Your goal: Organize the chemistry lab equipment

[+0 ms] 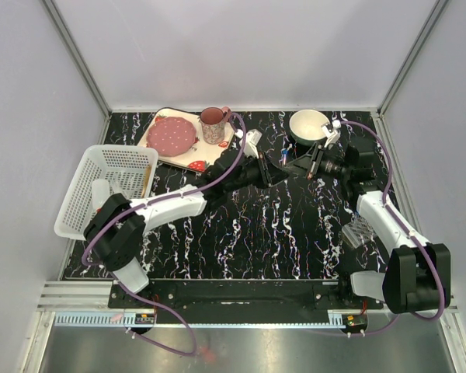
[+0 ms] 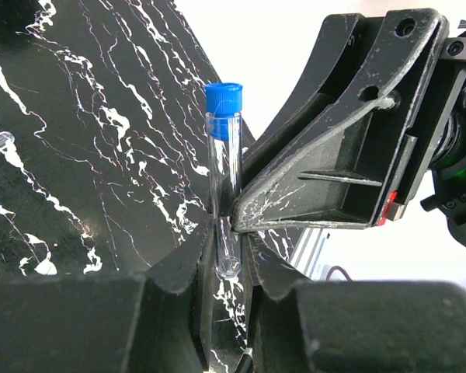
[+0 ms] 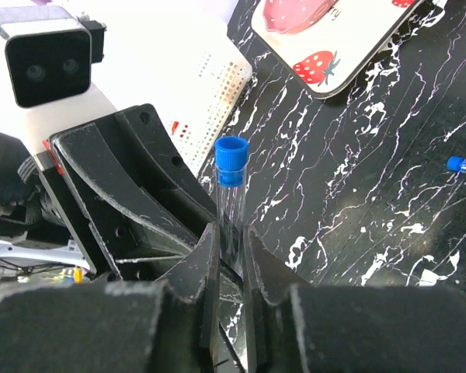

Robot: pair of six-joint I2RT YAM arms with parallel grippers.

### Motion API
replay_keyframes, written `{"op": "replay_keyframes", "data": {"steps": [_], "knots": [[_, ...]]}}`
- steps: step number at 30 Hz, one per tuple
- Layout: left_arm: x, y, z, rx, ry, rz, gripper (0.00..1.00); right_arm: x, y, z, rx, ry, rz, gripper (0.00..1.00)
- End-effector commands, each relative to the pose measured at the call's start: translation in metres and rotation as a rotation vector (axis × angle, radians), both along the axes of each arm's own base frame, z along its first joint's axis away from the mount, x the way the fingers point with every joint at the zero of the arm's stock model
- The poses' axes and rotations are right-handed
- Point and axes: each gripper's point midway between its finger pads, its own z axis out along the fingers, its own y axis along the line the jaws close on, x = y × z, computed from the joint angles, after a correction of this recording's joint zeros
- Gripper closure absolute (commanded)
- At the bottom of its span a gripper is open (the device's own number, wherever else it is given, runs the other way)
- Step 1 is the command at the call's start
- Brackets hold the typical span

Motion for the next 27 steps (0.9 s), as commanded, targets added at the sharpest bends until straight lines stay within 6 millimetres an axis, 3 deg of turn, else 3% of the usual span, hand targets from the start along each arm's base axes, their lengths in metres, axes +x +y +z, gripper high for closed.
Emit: {"op": "replay_keyframes", "data": {"steps": [1, 4, 5, 9, 11, 12, 14, 17, 22, 27], "knots": [[0.005, 0.017, 0.027, -0.034, -0.097, -0.023, 0.92, -0.009, 0.002, 0.016, -0.043, -0.123, 0.064, 0.84], [0.001, 0.036, 0.03, -0.036, -0.135, -0.055, 0.93, -0.02, 0.003, 0.021, -0.093, -0.195, 0.147, 0.58], [-0.002, 0.042, 0.029, -0.028, -0.154, -0.088, 0.93, -0.023, 0.003, 0.021, -0.121, -0.256, 0.195, 0.41], [-0.034, 0.058, 0.022, 0.035, -0.221, -0.233, 0.93, -0.058, 0.001, 0.031, -0.195, -0.278, 0.375, 0.01], [-0.055, 0.069, 0.013, 0.093, -0.252, -0.311, 0.93, -0.057, -0.003, 0.043, -0.273, -0.382, 0.42, 0.0], [-0.061, 0.072, 0.012, 0.104, -0.262, -0.331, 0.92, -0.07, -0.006, 0.036, -0.284, -0.296, 0.44, 0.0], [-0.077, 0.082, 0.006, 0.131, -0.285, -0.378, 0.93, -0.07, -0.007, 0.041, -0.297, -0.299, 0.47, 0.0], [-0.092, 0.09, 0.005, 0.126, -0.297, -0.413, 0.93, -0.085, 0.001, 0.042, -0.237, -0.218, 0.546, 0.0], [-0.106, 0.091, 0.016, 0.08, -0.326, -0.424, 0.93, -0.109, 0.025, 0.039, -0.205, -0.153, 0.661, 0.0], [-0.116, 0.084, 0.02, 0.063, -0.334, -0.435, 0.93, -0.113, 0.034, 0.044, -0.174, -0.109, 0.697, 0.0]]}}
